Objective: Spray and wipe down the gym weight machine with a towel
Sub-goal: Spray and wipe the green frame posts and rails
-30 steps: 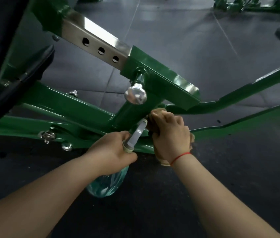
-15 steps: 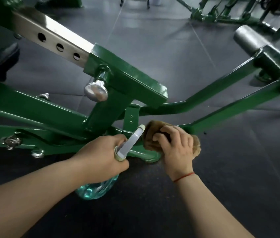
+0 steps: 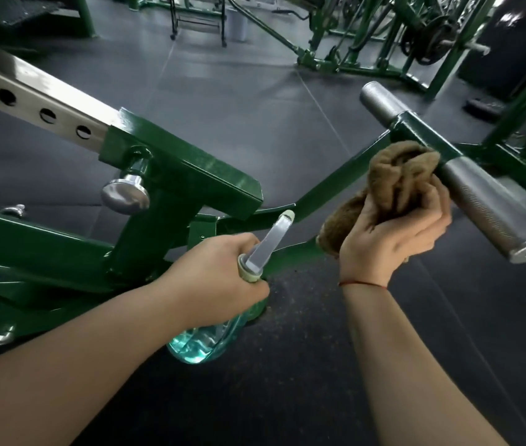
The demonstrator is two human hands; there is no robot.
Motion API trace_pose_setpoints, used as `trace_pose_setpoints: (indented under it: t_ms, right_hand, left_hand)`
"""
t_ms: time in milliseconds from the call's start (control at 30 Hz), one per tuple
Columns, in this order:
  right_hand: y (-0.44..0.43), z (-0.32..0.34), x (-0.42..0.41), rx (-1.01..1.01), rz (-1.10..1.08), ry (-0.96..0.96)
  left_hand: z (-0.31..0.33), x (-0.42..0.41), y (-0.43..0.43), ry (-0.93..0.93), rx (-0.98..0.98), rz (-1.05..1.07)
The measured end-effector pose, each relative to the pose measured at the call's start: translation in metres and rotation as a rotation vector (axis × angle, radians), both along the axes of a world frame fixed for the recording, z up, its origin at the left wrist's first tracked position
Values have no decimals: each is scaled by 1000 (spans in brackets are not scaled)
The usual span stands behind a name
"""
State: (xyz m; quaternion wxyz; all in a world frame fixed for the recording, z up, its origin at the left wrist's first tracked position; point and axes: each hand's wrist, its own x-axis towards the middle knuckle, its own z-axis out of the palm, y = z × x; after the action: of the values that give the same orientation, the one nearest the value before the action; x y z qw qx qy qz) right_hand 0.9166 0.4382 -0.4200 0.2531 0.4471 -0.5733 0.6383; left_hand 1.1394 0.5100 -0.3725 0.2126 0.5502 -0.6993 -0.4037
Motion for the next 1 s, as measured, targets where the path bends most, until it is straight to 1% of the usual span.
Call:
trace_pose_setpoints:
  t_ms: [67,200,267,333,433,500,567,600,733,767,833,900,1000]
  right_hand:
    - [-1,-9,1,28,43,-90]
    - [20,-45,23,189,254,-210]
    - [26,-46,25,210,315,-257]
    - [24,-31,20,132,275,-306]
    - [13,2,11,-6,226,-456]
    - [9,10,13,13,223,-481]
    - [8,-2,18,67,189,-451]
    - [10,-11,21,96,181,-470]
    - [31,-42,39,276,255,-678]
    - [35,-42,40,302,267,-700]
    - [32,-29,34,273,236,-699]
    - [23,-2,20,199,174,-702]
    - [12,19,7,91,175,-681]
  left_hand:
    - [6,-6,-1,27,-16,-16]
    - [7,-10,1,71,-32,-43]
    - [6,-9,2,84,-20,-59]
    - [6,-9,3,76,-14,-71]
    - [7,-6,4,63,-21,-67]
    - [9,-4,5,57,-27,-76]
    - [11,-3,5,51,-27,-82]
    - [12,-2,5,44,-27,-84]
    - [12,2,3,31,-39,-63]
    - [10,4,3,30,-37,-61]
    - [8,6,2,21,-34,-55]
    - [6,7,0,16,-20,-47]
    - [2,7,-2,17,-2,-39]
